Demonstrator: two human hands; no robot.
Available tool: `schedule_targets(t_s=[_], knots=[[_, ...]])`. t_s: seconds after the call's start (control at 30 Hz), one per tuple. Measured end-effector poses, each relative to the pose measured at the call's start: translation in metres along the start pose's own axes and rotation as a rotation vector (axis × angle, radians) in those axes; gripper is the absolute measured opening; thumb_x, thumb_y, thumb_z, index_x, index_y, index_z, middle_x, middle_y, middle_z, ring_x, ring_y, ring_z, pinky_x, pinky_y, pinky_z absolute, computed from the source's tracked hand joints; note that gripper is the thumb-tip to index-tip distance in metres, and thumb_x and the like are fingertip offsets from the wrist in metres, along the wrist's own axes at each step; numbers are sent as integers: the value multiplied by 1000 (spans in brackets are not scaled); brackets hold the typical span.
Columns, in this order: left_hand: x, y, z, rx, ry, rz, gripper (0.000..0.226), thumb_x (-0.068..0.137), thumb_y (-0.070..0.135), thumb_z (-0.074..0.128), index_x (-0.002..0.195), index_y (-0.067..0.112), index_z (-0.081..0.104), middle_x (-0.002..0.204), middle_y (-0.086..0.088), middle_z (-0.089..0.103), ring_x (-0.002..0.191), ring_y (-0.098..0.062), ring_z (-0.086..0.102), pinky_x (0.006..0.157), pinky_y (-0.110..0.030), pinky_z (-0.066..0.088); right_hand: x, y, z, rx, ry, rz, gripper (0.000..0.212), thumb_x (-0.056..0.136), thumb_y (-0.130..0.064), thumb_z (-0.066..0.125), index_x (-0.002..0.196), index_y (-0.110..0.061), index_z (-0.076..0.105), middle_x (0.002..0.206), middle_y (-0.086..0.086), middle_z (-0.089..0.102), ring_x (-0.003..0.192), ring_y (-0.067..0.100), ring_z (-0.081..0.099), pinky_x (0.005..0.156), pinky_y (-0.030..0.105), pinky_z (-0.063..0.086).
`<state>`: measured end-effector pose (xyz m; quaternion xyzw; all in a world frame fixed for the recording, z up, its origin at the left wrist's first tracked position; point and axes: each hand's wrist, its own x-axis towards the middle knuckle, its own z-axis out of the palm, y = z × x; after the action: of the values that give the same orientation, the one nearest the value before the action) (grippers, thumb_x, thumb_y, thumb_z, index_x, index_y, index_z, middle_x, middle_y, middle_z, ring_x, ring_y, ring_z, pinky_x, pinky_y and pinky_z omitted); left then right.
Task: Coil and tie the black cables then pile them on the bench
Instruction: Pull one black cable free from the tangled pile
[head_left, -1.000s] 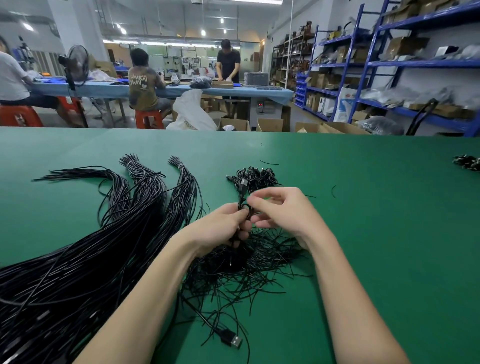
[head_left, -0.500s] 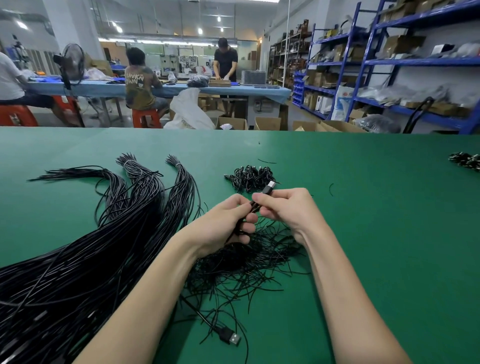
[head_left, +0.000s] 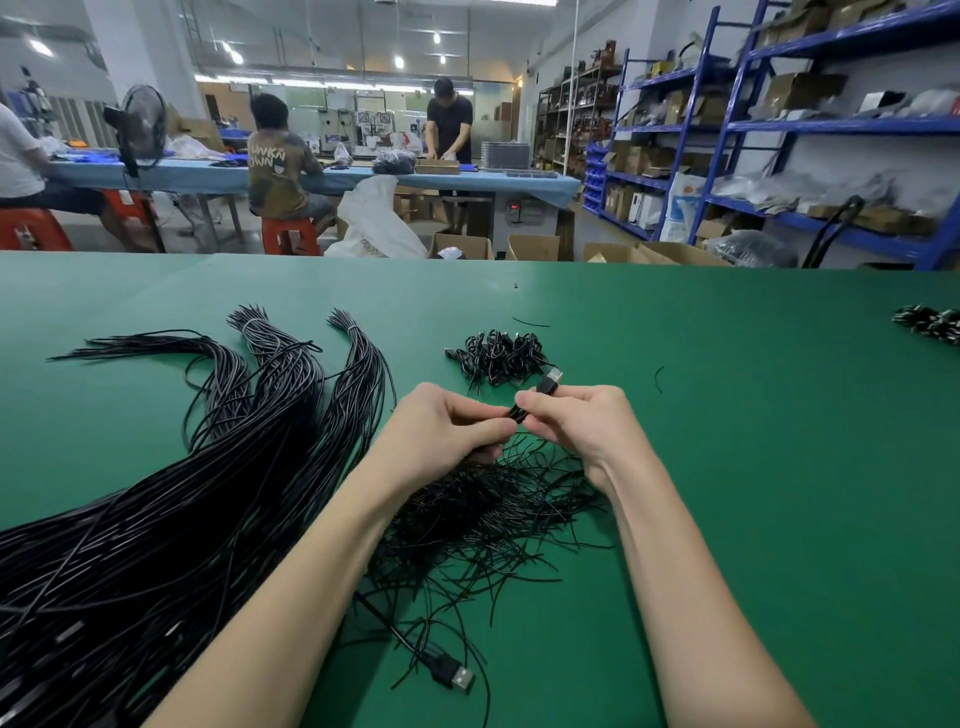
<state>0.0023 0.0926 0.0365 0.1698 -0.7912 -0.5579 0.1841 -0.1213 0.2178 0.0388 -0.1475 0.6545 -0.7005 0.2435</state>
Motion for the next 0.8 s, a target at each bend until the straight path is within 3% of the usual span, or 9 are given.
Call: schedule_targets(t_s=[0.1,0.2,0.27,0.37,0.43,0.53,0.8], knots=[[4,-3,5,209,152,112,6,86,31,79,89,28,81,63,7,74,55,0,63,58,-10,47,0,3,5,27,2,-56,7,81,-7,85,83,-9,78,80,6,79,69,12,76,73,19,62],[7,-12,0,-147,215,-2,8,86,18,79,92,14,81,74,-5,77,63,-12,67,66,-21,56,2,6,5,68,-92,-68,16,87,-11,81,101,-9,74,87,7,80,81,18,78,82,26,62],[10,-17,-3,-473,239,-125,12,86,10,77,92,0,78,80,-13,75,62,-12,65,64,-19,56,3,12,2,-271,-86,-115,24,86,-26,82,107,-15,75,87,-1,80,82,12,77,82,27,61],[16,-19,-5,-750,265,-241,10,87,7,74,90,-3,74,78,-10,74,58,-8,64,60,-17,56,-2,25,5,-947,-104,-187,23,78,-44,85,95,-29,80,91,-15,76,89,3,70,84,23,55],[17,-18,-3,-888,272,-286,7,88,6,73,86,-1,73,76,-8,74,57,-7,66,58,-16,57,-7,33,14,-1064,-144,-163,17,78,-43,85,90,-33,79,91,-15,75,91,8,69,89,28,55],[15,-18,2,-1031,275,-311,8,89,5,70,83,0,71,73,-8,74,56,-7,67,59,-16,58,-11,34,25,-1169,-76,-234,1,86,-36,78,85,-37,78,92,-14,75,91,13,68,83,27,53],[12,-21,-4,-1109,301,-339,8,87,5,74,86,-2,71,77,-10,74,58,-9,68,61,-18,60,-11,33,25,-1338,-111,-280,8,93,-38,69,94,-33,75,96,-12,74,94,15,68,84,30,54]])
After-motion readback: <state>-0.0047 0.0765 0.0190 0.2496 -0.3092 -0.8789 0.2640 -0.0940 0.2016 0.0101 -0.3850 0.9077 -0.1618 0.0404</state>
